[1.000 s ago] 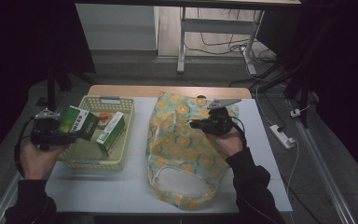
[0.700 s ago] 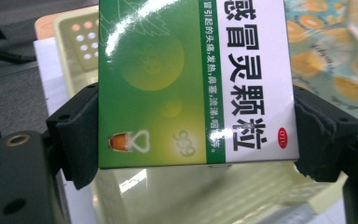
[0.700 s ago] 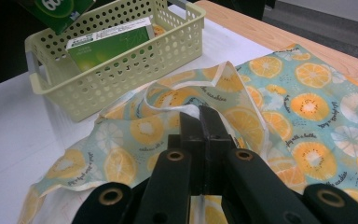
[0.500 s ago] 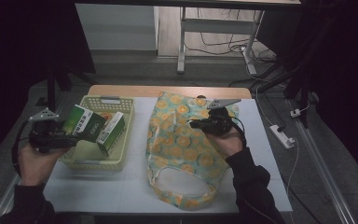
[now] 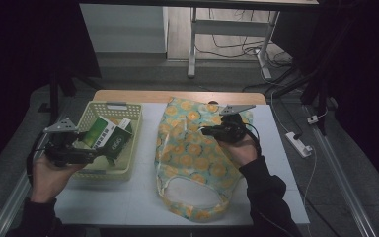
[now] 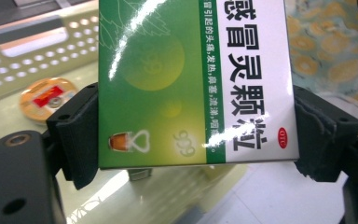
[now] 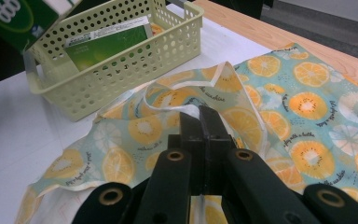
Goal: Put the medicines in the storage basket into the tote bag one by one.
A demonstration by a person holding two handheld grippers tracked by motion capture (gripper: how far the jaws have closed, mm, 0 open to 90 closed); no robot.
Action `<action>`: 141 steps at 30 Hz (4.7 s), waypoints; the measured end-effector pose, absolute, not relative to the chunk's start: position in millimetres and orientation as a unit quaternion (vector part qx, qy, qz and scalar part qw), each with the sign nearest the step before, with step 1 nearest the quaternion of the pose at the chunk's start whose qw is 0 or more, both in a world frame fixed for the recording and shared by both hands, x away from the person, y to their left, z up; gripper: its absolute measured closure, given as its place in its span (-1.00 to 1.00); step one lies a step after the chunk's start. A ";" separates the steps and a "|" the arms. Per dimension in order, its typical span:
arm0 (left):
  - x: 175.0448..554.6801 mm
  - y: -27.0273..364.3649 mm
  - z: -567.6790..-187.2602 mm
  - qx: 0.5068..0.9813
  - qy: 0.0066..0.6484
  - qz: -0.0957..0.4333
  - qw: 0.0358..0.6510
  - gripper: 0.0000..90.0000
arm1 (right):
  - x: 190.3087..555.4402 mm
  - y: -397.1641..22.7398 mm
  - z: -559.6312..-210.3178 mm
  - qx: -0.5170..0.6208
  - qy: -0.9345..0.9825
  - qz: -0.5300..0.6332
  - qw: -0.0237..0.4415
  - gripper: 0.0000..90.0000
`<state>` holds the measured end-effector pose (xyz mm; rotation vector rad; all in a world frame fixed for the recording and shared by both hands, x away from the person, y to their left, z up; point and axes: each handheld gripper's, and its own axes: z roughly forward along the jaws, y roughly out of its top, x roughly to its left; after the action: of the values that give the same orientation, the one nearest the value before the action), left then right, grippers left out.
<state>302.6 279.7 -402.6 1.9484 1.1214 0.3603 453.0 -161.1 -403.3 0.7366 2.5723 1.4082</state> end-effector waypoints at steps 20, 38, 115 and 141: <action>311.3 210.2 -415.4 0.825 0.372 0.082 0.418 -0.63 | 453.0 -161.5 -403.3 0.243 0.848 0.466 0.062 0.99; 321.2 154.7 -431.6 0.853 0.322 0.047 0.409 -0.63 | 451.9 -159.9 -403.0 0.239 0.849 0.468 0.061 0.99; 428.1 41.4 -481.1 0.869 0.362 0.056 0.332 -0.64 | 451.1 -153.8 -409.6 0.232 0.853 0.464 0.057 0.99; 435.6 38.6 -487.1 0.857 0.358 0.093 0.359 -0.74 | 454.8 -158.8 -411.1 0.241 0.850 0.463 0.063 0.99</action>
<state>435.6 38.6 -487.1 2.2108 0.9236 0.2411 454.8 -158.8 -411.1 0.7287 2.5698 1.4004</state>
